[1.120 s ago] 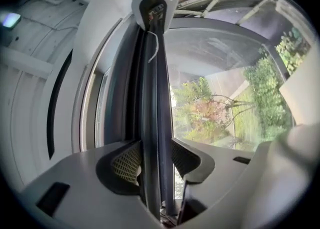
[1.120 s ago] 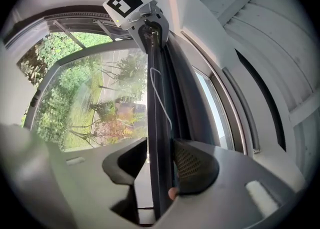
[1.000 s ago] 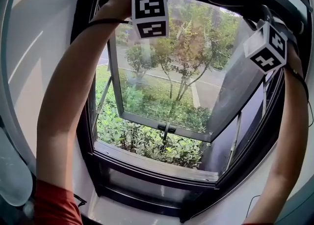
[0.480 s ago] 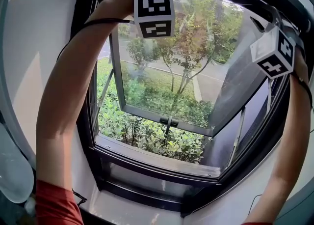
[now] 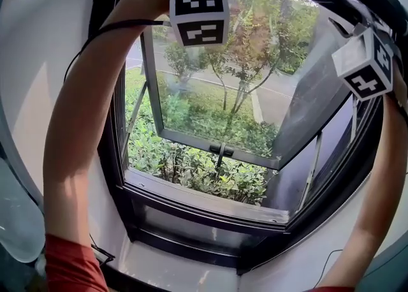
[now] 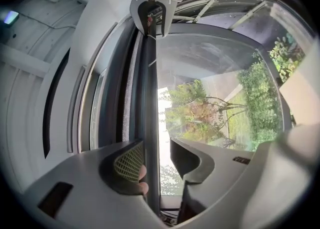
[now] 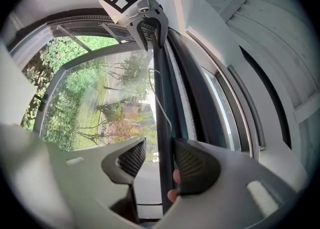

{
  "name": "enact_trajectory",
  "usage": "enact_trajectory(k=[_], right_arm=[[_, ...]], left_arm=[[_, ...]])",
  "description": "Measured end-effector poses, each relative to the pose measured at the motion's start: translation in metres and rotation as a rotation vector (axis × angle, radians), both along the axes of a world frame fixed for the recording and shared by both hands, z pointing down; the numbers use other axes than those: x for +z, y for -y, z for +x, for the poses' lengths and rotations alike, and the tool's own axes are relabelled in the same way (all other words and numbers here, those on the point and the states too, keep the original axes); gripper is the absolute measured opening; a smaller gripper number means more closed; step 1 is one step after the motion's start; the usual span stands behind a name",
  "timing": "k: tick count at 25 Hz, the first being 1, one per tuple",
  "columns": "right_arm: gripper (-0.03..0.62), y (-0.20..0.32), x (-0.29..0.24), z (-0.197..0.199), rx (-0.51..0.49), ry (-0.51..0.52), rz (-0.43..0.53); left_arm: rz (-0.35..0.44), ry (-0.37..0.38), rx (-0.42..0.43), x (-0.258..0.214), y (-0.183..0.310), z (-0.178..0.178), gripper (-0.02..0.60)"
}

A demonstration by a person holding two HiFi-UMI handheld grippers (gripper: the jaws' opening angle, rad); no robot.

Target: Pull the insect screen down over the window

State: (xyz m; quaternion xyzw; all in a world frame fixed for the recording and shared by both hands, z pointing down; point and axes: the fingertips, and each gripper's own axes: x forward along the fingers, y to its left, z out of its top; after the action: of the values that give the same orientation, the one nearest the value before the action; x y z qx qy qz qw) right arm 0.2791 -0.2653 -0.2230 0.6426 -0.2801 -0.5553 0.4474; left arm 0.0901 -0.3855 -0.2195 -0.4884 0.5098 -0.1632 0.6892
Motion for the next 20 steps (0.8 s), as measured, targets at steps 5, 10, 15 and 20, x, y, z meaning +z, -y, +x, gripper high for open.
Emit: enact_trajectory(k=[5, 10, 15, 20], right_arm=[[0.192, 0.002, 0.025, 0.01, -0.014, 0.008, -0.052], [0.193, 0.002, 0.047, 0.008, -0.022, -0.01, -0.066], [0.193, 0.001, 0.066, 0.006, -0.026, -0.018, -0.078], [0.193, 0.0, 0.086, 0.007, -0.047, -0.012, -0.089]], left_arm=[[-0.007, 0.025, 0.014, 0.019, -0.002, -0.002, 0.166], [-0.025, 0.045, 0.021, 0.041, -0.003, -0.003, 0.163], [-0.038, 0.053, 0.043, 0.06, -0.005, -0.002, 0.163], [-0.062, 0.074, 0.031, 0.08, -0.005, -0.004, 0.161]])
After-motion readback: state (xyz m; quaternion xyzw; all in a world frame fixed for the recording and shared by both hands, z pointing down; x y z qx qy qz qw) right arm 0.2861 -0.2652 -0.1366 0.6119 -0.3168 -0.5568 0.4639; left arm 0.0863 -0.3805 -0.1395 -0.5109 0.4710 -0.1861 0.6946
